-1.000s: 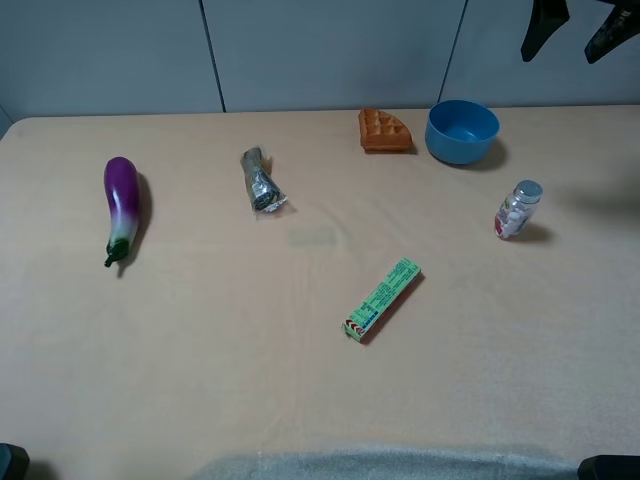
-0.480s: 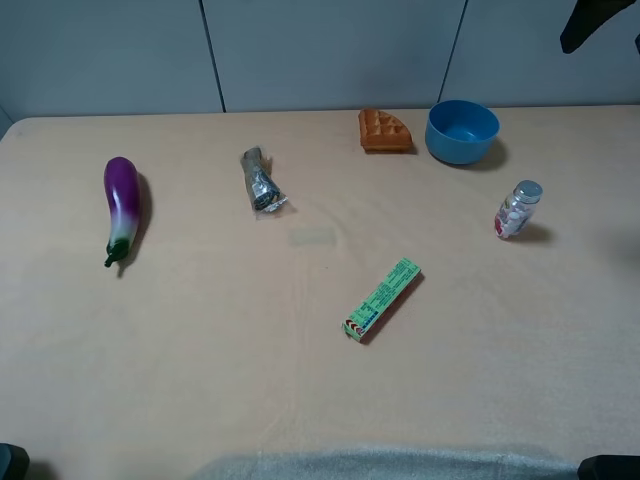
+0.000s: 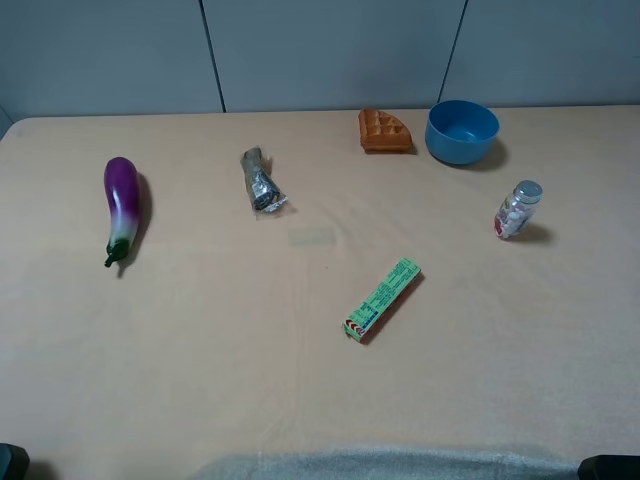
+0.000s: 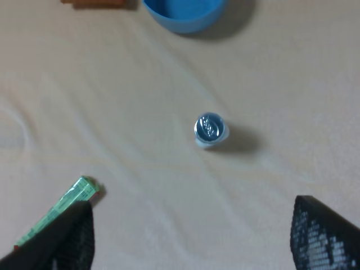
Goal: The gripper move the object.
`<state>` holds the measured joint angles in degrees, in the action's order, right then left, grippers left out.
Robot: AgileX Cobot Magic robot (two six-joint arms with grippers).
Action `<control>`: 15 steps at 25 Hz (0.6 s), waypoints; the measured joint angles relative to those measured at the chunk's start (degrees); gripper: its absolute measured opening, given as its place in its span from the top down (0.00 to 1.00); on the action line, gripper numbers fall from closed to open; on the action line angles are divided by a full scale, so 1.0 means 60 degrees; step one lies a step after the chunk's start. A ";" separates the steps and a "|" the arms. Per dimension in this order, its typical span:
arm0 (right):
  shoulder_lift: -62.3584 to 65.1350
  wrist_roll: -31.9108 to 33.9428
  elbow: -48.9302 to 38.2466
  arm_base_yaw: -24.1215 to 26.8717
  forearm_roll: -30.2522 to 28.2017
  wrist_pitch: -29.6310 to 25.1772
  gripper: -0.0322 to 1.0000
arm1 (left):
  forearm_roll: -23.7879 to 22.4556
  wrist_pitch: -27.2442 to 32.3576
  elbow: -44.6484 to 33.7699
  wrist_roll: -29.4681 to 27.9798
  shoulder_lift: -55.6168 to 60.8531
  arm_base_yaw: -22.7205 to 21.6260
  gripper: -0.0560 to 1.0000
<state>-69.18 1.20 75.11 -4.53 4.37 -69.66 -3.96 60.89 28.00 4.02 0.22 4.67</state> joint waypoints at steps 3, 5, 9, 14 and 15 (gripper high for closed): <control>0.0902 0.0000 -0.0411 0.0000 0.0043 0.0000 0.45 | 0.0000 0.0000 0.0000 0.0000 0.0000 0.0000 0.02; 0.1594 0.0000 -0.0727 0.0000 0.0065 -0.0005 0.45 | 0.0000 0.0000 0.0000 0.0000 0.0000 0.0000 0.02; 0.2915 0.0000 -0.1389 0.0000 0.0072 -0.0012 0.44 | 0.0000 0.0000 0.0000 0.0000 0.0000 0.0000 0.02; 0.4418 0.0110 -0.2461 0.0000 0.0095 -0.0016 0.32 | 0.0000 0.0000 0.0000 0.0000 0.0000 0.0000 0.02; 0.4738 0.0152 -0.2711 0.0000 0.0095 -0.0016 0.31 | 0.0000 0.0000 0.0000 0.0000 0.0000 0.0000 0.02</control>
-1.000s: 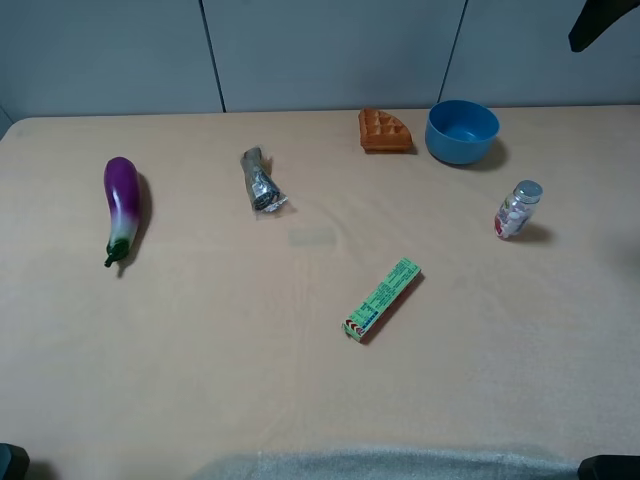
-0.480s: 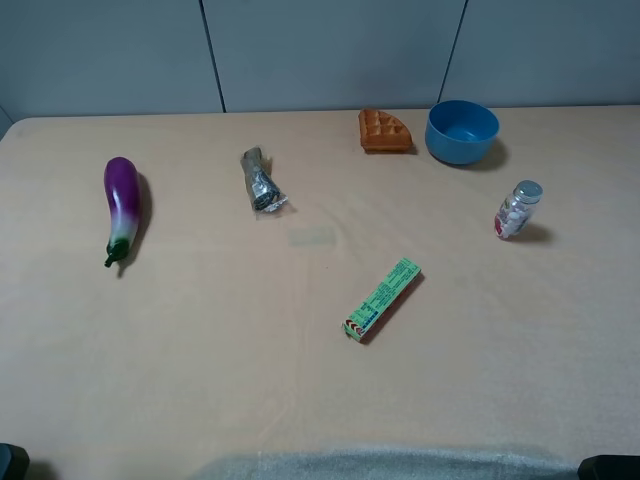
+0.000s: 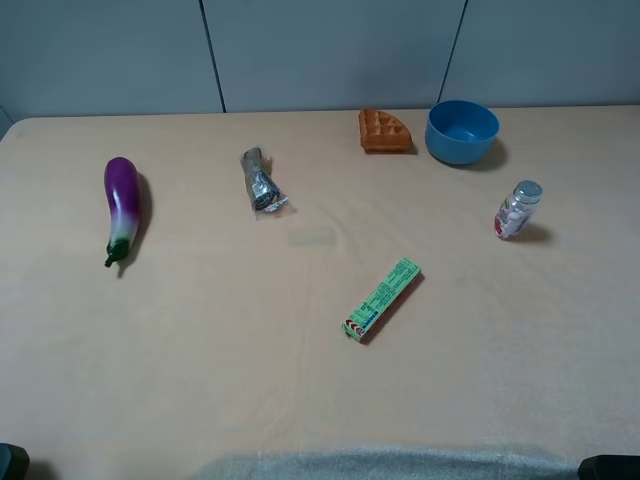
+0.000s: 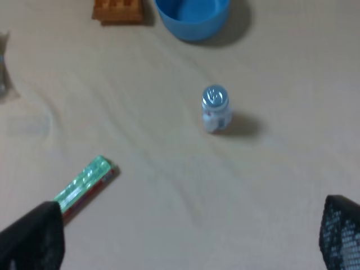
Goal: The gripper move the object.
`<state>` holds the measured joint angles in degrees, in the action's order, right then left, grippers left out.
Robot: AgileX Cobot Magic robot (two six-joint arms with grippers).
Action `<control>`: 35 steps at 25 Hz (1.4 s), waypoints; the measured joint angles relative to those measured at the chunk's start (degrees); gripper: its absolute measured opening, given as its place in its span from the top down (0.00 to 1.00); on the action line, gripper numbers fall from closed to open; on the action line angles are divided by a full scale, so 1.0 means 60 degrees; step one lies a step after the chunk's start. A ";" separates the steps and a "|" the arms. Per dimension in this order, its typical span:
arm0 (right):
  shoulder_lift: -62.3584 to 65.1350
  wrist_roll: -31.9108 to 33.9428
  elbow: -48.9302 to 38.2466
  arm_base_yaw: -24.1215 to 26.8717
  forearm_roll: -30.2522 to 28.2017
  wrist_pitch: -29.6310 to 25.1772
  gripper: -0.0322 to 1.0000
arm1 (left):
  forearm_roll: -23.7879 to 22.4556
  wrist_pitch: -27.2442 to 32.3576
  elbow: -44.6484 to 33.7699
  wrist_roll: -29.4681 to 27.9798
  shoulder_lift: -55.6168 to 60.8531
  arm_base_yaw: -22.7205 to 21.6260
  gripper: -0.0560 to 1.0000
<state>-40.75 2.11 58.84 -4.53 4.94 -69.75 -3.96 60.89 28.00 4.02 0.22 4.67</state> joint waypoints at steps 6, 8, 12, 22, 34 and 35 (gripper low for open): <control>0.2369 0.0051 -0.1946 0.0000 0.0000 0.0279 0.30 | 0.0000 0.0000 0.0000 0.0000 0.0000 0.0000 0.02; 0.3209 0.0051 -0.2510 0.0000 0.0000 0.0600 0.30 | 0.0000 0.0000 0.0000 0.0000 0.0000 0.0000 0.02; 0.4564 0.0059 -0.3434 0.0000 -0.0038 0.1220 0.30 | 0.0000 0.0000 0.0000 0.0000 0.0000 0.0000 0.02; 0.6841 0.0059 -0.4782 0.0000 -0.1447 0.1581 0.30 | 0.0000 0.0000 0.0000 0.0000 0.0000 0.0000 0.02; 0.6852 0.0059 -0.4936 0.0000 -0.1479 0.1574 0.30 | 0.0000 0.0000 0.0000 0.0000 0.0000 0.0000 0.02; 0.6852 0.0059 -0.4936 0.0000 -0.1479 0.1574 0.30 | 0.0000 0.0000 0.0000 0.0000 0.0000 0.0000 0.02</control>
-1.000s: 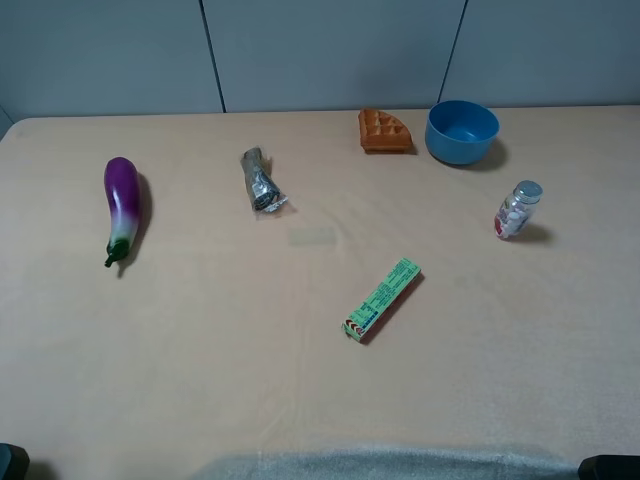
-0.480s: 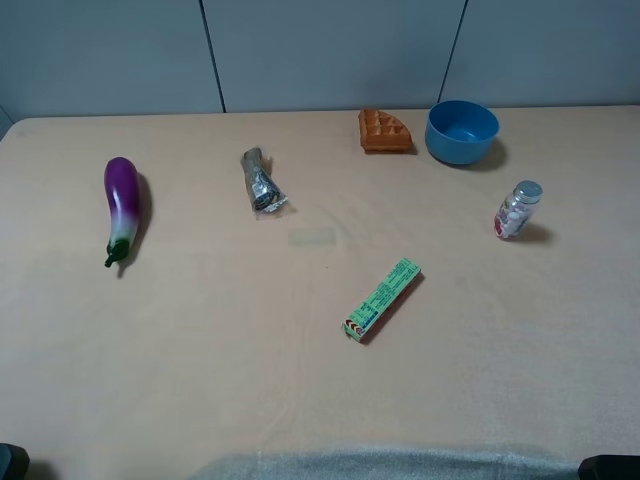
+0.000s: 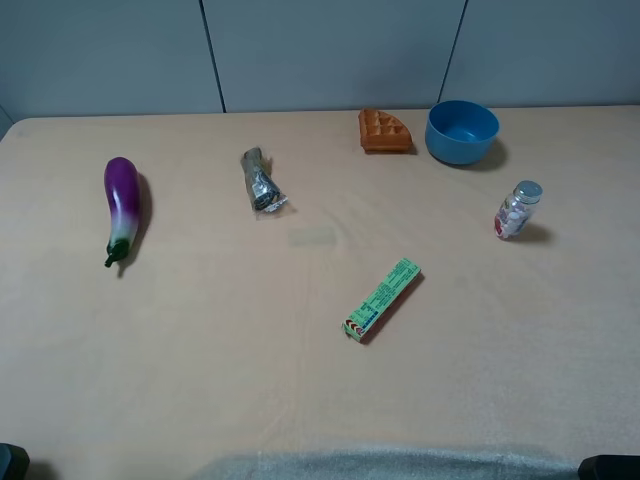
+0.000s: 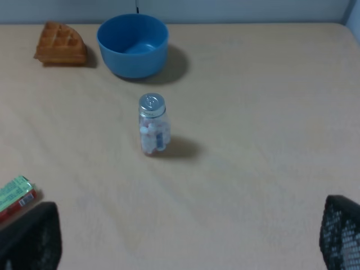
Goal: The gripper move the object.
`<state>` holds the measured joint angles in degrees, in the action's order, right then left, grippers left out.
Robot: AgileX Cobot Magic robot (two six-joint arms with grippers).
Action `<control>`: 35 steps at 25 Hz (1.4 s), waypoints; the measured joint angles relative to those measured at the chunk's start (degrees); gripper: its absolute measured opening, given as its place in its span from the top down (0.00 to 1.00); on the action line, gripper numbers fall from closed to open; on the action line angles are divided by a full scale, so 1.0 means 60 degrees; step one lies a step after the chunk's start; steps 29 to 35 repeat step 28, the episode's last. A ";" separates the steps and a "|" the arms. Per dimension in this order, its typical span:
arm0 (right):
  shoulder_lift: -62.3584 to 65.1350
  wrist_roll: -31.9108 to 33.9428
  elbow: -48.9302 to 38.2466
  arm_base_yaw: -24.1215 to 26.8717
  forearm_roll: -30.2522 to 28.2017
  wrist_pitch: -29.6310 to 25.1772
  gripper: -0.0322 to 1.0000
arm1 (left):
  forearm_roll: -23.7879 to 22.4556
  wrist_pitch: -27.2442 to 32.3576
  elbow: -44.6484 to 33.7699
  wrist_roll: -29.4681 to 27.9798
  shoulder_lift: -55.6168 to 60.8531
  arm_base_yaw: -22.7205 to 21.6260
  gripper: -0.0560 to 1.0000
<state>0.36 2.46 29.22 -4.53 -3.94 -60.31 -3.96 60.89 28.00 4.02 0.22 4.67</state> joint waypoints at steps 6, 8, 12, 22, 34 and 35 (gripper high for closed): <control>0.0000 0.0000 0.0000 0.0000 0.0003 0.0000 0.30 | 0.0000 0.0000 0.0000 0.0000 0.0000 0.0000 0.02; 0.0000 0.0000 0.0000 0.0000 0.0003 0.0000 0.30 | 0.0000 0.0000 0.0000 0.0000 0.0000 0.0000 0.02; 0.0000 0.0000 0.0000 0.0000 0.0003 0.0000 0.30 | 0.0000 0.0000 0.0000 0.0000 0.0000 0.0000 0.02; 0.0000 0.0000 0.0000 0.0000 0.0003 0.0000 0.30 | 0.0000 0.0000 0.0000 0.0000 0.0000 0.0000 0.02; 0.0000 0.0000 0.0000 0.0000 0.0003 0.0000 0.30 | 0.0000 0.0000 0.0000 0.0000 0.0000 0.0000 0.02; 0.0000 0.0000 0.0000 0.0000 0.0003 0.0000 0.30 | 0.0000 0.0000 0.0000 0.0000 0.0000 0.0000 0.02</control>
